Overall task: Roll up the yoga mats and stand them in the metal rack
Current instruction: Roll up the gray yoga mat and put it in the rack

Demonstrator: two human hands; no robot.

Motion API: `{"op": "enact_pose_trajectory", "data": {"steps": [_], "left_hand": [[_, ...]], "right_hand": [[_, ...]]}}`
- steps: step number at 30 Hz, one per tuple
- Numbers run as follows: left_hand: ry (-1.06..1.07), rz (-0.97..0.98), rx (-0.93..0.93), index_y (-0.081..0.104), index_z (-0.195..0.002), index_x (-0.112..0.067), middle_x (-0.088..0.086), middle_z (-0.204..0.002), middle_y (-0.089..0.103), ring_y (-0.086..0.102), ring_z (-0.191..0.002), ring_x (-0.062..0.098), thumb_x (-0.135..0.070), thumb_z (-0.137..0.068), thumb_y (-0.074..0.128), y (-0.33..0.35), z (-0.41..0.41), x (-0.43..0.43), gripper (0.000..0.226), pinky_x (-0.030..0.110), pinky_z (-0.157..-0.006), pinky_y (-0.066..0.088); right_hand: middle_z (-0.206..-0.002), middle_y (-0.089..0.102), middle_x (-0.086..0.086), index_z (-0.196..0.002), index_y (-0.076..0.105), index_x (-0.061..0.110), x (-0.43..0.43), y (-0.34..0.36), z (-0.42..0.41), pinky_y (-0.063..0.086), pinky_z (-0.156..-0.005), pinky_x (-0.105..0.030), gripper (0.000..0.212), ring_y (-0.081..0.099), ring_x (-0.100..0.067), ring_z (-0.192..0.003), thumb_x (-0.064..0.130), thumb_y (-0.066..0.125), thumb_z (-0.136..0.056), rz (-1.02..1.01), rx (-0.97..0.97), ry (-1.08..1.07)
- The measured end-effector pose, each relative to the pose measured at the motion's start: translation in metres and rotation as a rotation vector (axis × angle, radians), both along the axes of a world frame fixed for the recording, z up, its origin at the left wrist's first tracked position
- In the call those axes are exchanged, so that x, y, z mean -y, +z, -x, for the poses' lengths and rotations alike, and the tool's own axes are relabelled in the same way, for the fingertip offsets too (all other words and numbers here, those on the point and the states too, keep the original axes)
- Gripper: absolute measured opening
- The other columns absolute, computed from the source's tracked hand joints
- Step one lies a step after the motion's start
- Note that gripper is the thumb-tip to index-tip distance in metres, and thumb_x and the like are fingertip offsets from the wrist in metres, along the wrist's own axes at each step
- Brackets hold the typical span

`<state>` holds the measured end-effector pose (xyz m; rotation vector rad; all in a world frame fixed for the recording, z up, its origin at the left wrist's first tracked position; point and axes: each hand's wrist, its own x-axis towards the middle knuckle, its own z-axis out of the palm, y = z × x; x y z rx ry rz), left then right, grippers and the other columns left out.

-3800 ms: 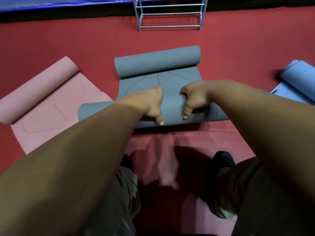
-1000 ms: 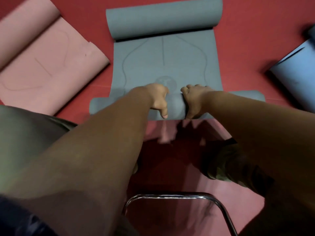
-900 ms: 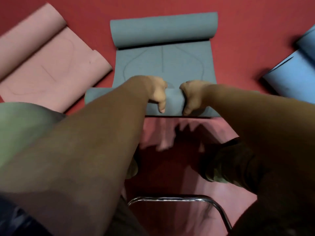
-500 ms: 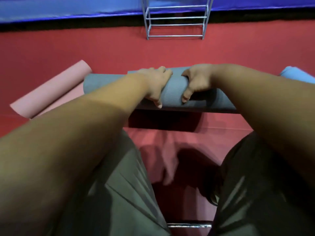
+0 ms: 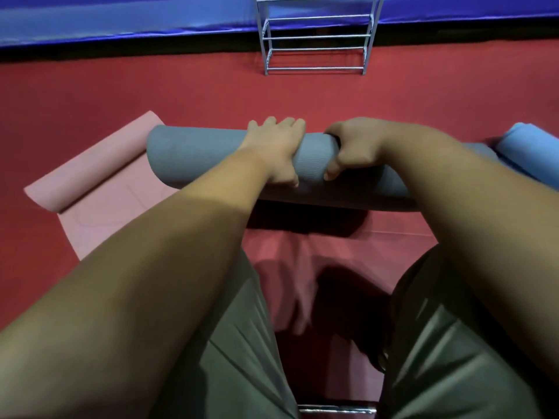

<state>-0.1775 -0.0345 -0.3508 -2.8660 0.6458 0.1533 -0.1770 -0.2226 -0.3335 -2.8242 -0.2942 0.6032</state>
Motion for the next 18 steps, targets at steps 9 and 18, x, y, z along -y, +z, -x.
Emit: {"op": "enact_pose_trajectory", "data": {"steps": [9,18], "left_hand": [[0.054,0.093,-0.115,0.053,-0.127,-0.027,0.001,-0.129,0.063,0.062,-0.119,0.034,-0.065,-0.053,0.093,0.005,-0.014,0.000,0.092,0.047,-0.090,0.051],[0.149,0.198,-0.301,0.046,-0.144,-0.024,0.001,-0.125,0.063,0.063,-0.111,0.031,-0.063,-0.051,0.096,0.004,-0.023,-0.014,0.113,0.044,-0.094,0.055]], "right_hand": [[-0.146,0.059,-0.011,-0.156,0.046,0.021,0.008,-0.004,-0.012,0.048,-0.110,-0.043,0.101,0.058,-0.034,-0.130,0.053,0.092,-0.072,0.026,-0.011,0.009],[-0.133,0.064,-0.002,-0.137,0.055,0.026,-0.014,-0.015,-0.009,0.051,-0.101,-0.051,0.108,0.061,-0.035,-0.125,0.081,0.087,-0.050,0.230,0.147,0.066]]}}
